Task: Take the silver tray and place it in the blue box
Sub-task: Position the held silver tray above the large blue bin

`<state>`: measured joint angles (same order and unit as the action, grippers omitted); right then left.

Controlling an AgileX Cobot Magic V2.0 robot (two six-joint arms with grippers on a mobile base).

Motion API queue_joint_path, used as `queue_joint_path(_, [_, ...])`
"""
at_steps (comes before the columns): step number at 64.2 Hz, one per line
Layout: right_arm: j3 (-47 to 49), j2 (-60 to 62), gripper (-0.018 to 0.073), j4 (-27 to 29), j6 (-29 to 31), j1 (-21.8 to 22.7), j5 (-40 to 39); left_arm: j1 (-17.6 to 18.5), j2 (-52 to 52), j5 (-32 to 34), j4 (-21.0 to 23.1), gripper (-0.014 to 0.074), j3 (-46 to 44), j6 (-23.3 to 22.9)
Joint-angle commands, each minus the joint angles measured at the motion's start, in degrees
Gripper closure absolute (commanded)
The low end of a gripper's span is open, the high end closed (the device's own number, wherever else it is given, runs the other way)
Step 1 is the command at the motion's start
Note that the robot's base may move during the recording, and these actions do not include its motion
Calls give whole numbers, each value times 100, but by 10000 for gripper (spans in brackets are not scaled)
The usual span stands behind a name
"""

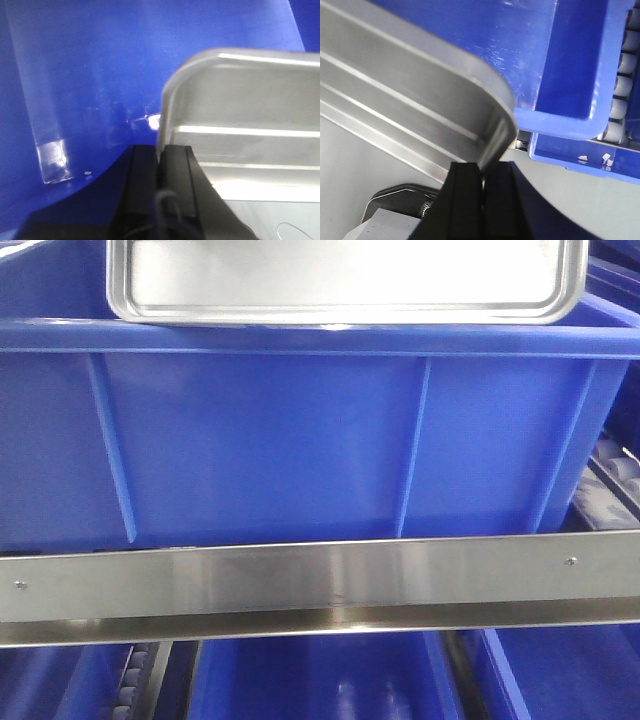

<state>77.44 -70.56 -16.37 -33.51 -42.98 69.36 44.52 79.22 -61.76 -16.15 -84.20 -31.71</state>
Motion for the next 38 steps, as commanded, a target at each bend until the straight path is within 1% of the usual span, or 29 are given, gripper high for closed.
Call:
queue_joint_path(1, [173, 152, 503, -185, 49, -2, -207, 37, -232, 335, -112, 701, -214, -41])
queue_joint_path(38, [173, 152, 503, -185, 49, -2, -207, 37, -232, 348, -112, 701, -214, -41])
